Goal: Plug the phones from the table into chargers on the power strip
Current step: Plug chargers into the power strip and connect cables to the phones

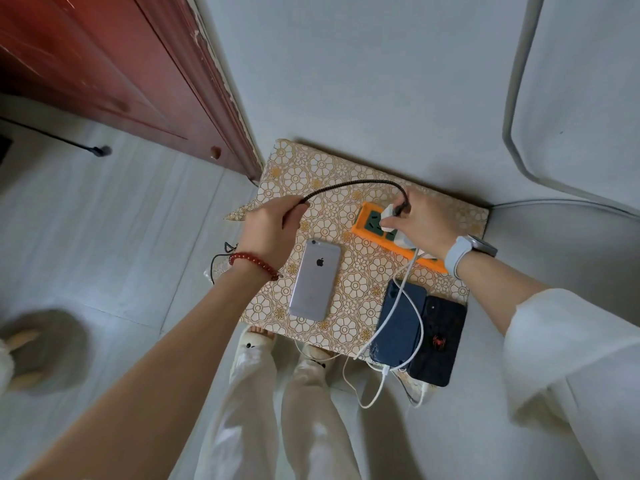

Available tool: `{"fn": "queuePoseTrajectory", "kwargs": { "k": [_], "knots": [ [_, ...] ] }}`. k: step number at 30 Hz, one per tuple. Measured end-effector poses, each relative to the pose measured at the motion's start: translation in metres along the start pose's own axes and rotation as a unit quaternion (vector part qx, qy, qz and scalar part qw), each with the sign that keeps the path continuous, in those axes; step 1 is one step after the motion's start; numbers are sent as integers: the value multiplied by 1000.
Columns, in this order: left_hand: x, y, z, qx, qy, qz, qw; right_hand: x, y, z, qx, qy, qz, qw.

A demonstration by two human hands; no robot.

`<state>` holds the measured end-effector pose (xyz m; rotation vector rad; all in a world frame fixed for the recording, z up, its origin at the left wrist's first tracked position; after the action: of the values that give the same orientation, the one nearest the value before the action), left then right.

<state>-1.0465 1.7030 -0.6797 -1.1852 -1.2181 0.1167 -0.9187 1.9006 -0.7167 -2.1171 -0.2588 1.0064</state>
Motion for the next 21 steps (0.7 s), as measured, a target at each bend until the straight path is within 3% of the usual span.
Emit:
{"fn": "queuePoseTrajectory", "kwargs": {
  "k": [8,17,21],
  "knots": [
    [1,3,2,-8,-5,8,1000,4,-4,-3,-36,-33,-66,997],
    [1,5,8,-4,0,13,1000,7,-11,-4,8,-8,24,1000],
    [3,5,11,2,9,21,1000,6,-10,-3,13,-2,2,1000]
  ]
}}
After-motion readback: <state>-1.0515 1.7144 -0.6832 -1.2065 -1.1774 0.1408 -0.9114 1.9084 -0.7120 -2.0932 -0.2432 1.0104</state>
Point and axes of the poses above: each hand's wrist, its own z-axis towards the middle knuckle, its own y-axis out of the palm, x = y × z, the point moved 5 cm from there along z, towards the middle knuckle, and after that the axes turned 11 degrees about z, right-handed, at the moved point
